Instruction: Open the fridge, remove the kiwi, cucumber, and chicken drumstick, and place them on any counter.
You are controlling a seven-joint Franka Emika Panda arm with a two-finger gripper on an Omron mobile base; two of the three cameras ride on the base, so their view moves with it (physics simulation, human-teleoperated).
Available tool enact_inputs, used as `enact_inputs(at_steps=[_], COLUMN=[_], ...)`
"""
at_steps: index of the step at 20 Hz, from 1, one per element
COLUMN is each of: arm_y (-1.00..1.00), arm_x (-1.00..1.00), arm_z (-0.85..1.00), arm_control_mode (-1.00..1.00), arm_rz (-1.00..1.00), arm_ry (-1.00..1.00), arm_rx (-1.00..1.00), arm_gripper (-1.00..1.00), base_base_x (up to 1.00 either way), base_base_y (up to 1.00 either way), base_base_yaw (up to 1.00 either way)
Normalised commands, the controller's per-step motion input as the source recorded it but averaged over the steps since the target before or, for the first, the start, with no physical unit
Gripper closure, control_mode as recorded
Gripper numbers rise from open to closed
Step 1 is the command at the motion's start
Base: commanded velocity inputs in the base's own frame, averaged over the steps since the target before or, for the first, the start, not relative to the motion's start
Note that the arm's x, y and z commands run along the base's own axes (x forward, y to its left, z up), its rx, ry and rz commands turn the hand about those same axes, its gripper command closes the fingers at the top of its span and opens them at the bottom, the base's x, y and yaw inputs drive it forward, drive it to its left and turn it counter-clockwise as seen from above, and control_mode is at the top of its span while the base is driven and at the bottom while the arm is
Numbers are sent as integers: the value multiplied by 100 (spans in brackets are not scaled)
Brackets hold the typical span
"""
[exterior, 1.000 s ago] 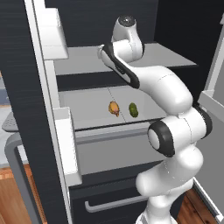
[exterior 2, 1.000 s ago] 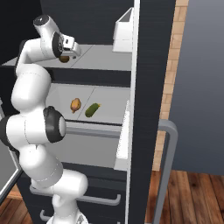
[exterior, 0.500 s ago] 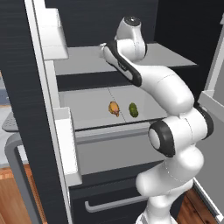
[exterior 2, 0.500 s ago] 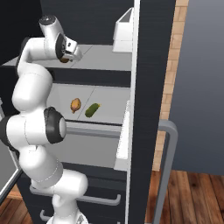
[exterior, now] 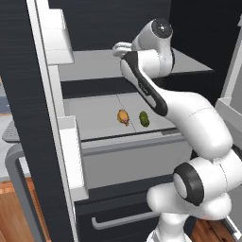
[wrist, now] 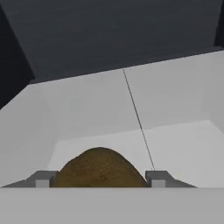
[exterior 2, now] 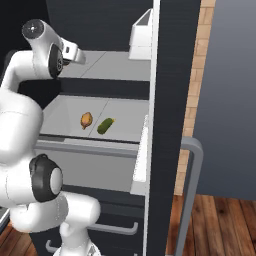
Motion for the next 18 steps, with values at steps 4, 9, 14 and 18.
enact_inputs(at_steps=[4, 9, 14, 18], arm_y=[-29, -26, -17, -2], arm_x=[-100, -100, -100, -87], arm_z=[11, 0, -5, -29], arm_control_mode=[-100, -100, -100, -100], arm_rz=[0, 0, 0, 0], arm_ry=[-23, -1, 4, 17], arm_rx=[0, 0, 0, 0], arm_gripper=[100, 100, 100, 100], base_base_x=[0, 0, 0, 0], base_base_y=[0, 0, 0, 0], base_base_yaw=[0, 0, 0, 0])
